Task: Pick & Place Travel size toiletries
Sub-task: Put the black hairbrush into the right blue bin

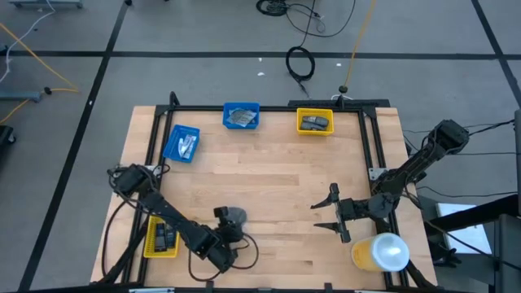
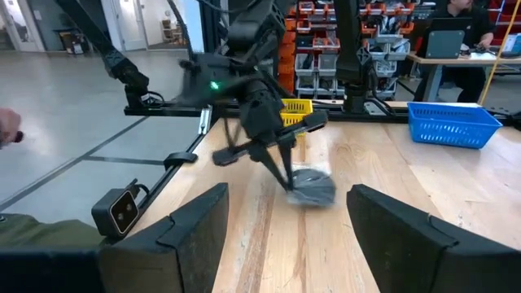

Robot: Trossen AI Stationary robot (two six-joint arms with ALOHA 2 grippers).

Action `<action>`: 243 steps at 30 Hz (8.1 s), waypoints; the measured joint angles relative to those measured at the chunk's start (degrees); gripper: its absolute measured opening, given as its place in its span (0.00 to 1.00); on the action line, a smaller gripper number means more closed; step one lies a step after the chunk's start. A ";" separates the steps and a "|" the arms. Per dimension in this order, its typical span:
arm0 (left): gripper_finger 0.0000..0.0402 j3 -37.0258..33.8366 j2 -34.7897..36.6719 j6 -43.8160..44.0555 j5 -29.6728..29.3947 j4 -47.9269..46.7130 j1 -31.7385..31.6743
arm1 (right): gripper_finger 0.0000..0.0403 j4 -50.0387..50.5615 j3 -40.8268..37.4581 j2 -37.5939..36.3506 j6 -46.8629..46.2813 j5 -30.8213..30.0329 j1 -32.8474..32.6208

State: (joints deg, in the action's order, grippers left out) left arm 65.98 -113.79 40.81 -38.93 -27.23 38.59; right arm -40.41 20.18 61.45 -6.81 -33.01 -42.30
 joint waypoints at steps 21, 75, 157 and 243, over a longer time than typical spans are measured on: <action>0.04 13.94 0.14 -12.98 12.52 19.64 -9.78 | 0.60 -13.43 9.03 30.97 13.51 9.03 5.40; 0.73 13.94 -13.98 -91.92 -24.85 45.78 -5.20 | 0.08 -46.21 -4.70 34.10 -31.16 15.19 20.17; 0.06 13.90 -13.48 -87.00 -45.92 42.21 -22.28 | 0.40 -46.23 -17.88 15.18 -25.26 11.97 16.31; 0.07 13.94 1.98 -44.73 16.38 -5.53 -68.19 | 0.39 -45.02 -17.92 15.18 -25.44 11.91 16.33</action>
State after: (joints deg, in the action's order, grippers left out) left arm 79.92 -111.81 -3.92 -22.55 -32.76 -29.61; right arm -85.43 2.26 76.63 -32.25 -21.10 -25.98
